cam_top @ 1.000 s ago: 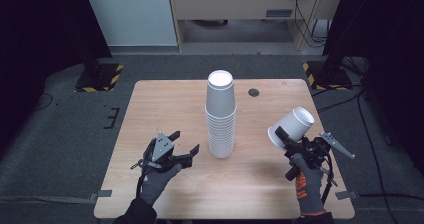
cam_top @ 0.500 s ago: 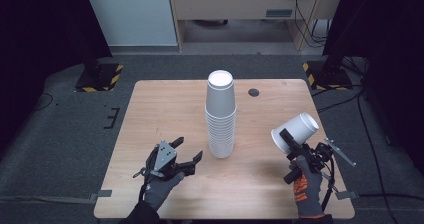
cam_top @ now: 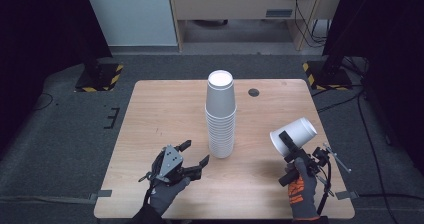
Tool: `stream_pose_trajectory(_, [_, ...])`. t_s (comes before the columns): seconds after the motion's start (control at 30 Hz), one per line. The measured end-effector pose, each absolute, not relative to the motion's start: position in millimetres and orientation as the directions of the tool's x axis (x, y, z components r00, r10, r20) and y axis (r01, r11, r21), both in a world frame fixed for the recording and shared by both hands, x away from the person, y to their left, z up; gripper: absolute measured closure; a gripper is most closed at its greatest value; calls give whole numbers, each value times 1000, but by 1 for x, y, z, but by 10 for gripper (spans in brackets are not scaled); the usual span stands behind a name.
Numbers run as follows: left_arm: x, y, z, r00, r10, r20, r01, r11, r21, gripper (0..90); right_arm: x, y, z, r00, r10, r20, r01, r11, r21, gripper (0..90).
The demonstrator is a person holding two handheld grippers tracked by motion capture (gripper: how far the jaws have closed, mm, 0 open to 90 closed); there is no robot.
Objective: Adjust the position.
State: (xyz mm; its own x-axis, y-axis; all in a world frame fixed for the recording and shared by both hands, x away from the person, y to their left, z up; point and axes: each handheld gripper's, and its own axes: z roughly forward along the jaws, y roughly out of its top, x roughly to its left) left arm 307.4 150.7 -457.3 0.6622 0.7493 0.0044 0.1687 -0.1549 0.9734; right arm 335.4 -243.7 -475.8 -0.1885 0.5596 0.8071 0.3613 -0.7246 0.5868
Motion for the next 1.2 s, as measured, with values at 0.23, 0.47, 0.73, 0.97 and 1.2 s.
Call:
stream_pose_trajectory(0.23, [303, 144, -457, 671, 742, 12, 145, -147, 978, 209, 334, -244, -482, -160, 503, 849, 361, -771, 524, 139])
stream_pose_trajectory(0.47, [297, 131, -459, 703, 711, 14, 136, -153, 979, 246, 333, -246, -484, -153, 480, 864, 369, -783, 500, 139])
stream_pose_trajectory(0.73, [299, 113, -463, 742, 670, 19, 131, -172, 976, 261, 332, -249, -485, -144, 461, 875, 375, -793, 480, 139])
stream_pose_trajectory(0.97, [302, 99, -463, 776, 631, 23, 122, -186, 975, 266, 332, -250, -486, -140, 457, 878, 380, -794, 474, 138])
stream_pose_trajectory(1.2, [310, 80, -459, 778, 627, 32, 98, -171, 980, 268, 333, -249, -488, -144, 446, 884, 398, -791, 464, 138])
